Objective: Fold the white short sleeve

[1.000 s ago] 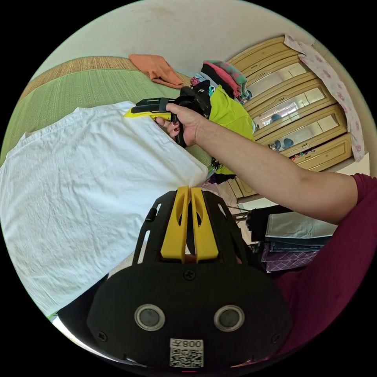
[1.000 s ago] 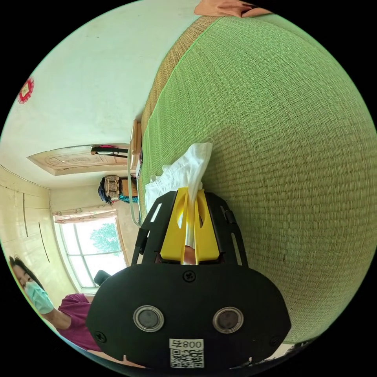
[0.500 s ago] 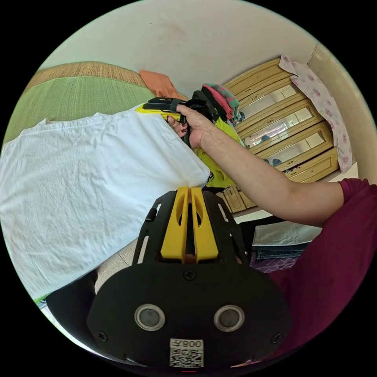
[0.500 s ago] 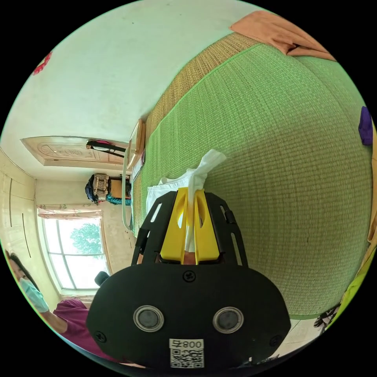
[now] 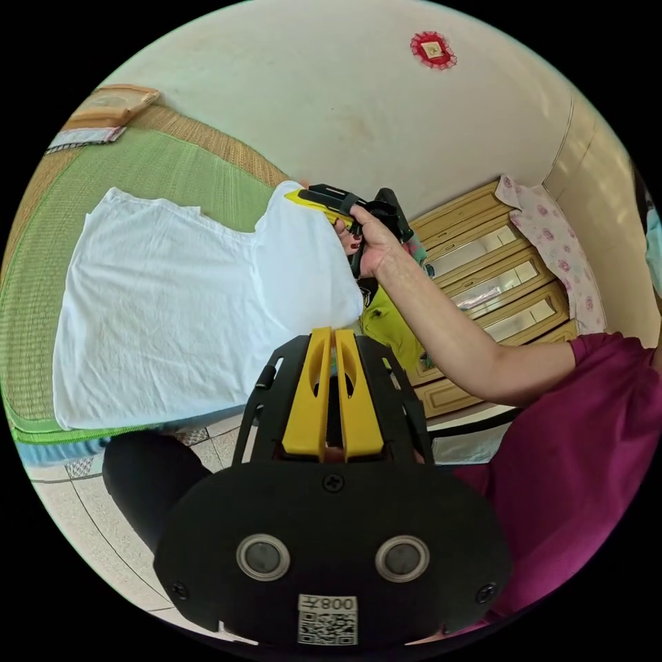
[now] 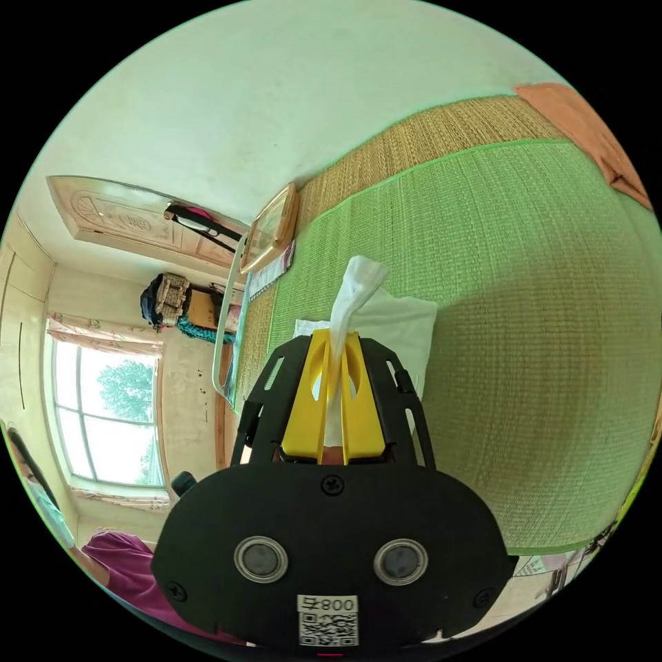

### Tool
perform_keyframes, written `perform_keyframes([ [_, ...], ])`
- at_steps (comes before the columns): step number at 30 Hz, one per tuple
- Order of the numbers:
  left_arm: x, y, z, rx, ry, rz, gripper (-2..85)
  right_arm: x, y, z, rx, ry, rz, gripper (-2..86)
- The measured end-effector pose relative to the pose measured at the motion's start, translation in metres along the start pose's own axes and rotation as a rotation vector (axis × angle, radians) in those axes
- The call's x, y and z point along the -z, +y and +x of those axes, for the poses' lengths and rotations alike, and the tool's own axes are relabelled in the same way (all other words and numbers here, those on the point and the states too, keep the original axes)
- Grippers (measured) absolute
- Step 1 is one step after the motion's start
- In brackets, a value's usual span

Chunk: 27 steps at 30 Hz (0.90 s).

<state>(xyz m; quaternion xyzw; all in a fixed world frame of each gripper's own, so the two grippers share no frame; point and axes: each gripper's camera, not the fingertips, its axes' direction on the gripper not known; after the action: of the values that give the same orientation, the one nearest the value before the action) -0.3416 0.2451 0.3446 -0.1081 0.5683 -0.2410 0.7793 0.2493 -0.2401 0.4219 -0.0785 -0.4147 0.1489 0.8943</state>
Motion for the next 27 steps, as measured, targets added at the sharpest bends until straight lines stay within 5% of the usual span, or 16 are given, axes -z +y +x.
perform_keyframes([
  [27,0.224,0.046,-0.164,0.388,-0.051,0.147,0.7,-0.321,-0.036,-0.149,0.080,0.289,-0.268,2.0],
])
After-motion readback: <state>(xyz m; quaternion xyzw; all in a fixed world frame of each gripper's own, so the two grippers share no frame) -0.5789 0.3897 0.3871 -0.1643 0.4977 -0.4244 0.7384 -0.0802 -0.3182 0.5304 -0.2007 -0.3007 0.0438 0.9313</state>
